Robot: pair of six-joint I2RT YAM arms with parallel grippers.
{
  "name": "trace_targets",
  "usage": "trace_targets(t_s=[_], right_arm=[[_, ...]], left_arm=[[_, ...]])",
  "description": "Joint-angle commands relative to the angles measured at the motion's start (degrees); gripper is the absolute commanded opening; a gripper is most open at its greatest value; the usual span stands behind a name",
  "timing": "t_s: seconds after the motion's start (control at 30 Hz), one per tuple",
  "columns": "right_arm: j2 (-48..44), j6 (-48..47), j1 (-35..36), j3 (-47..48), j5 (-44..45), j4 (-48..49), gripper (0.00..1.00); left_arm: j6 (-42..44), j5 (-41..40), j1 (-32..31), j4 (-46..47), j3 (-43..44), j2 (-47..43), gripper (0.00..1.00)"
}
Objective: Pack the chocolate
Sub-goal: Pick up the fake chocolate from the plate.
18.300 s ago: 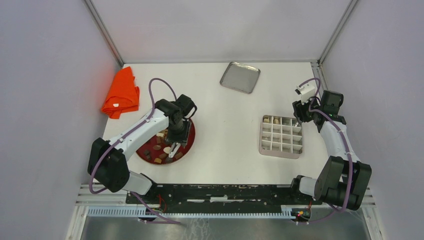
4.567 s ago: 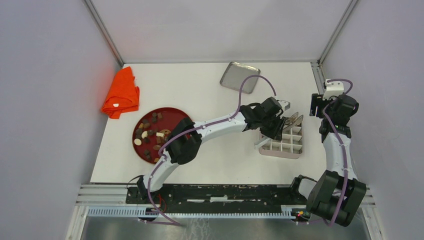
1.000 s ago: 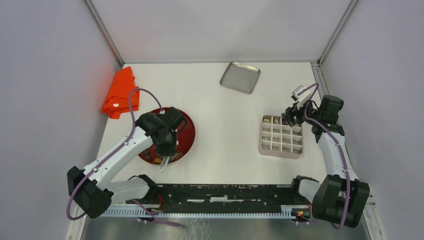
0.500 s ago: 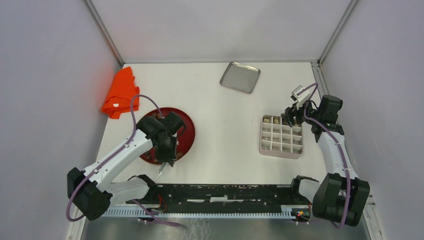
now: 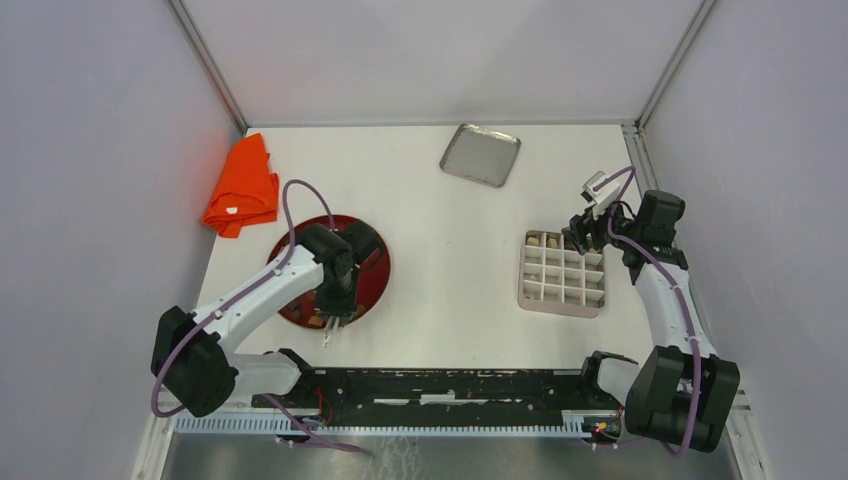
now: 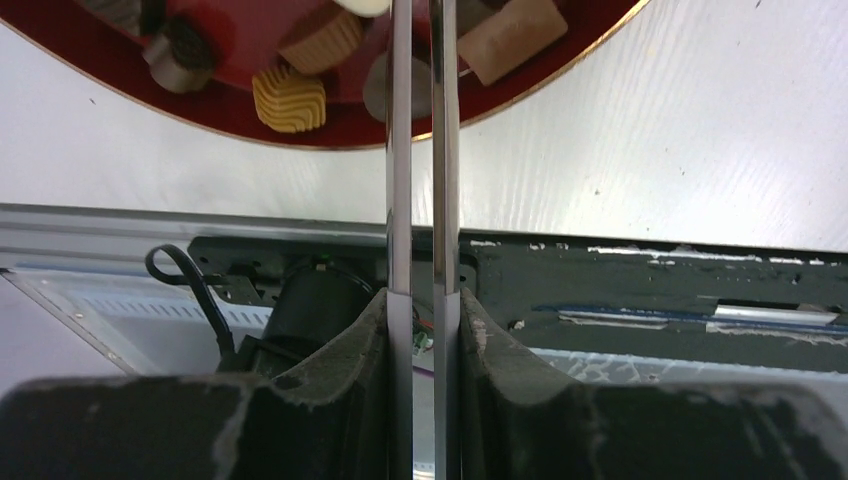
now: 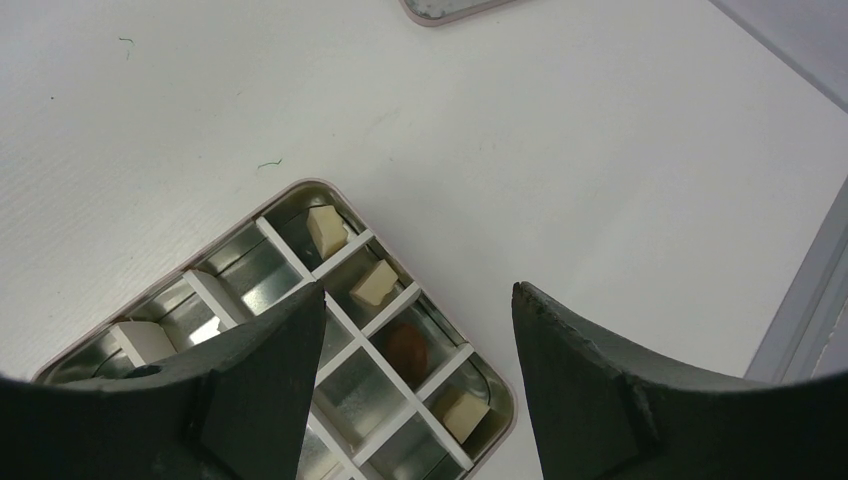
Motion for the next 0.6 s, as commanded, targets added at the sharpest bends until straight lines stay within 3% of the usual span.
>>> trace_targets(t_s=[0.0, 0.27, 0.57], right_arm=[[-0.1, -0.8, 0.2, 1.9, 0.0, 0.6, 0.74], [0.3, -0.9, 0.2, 1.9, 0.4, 0.5, 0.74], [0.6, -0.8, 0.3, 2.0, 0.1, 0.4, 0.74]], left_arm=[[4.1, -4.9, 0.3, 4.4, 3.9, 3.0, 0.21], [4.5, -1.8, 0.4, 2.9, 8.7, 2.5, 0.23], [2.4, -3.9, 1.4, -1.8, 5.3, -1.9, 0.28]])
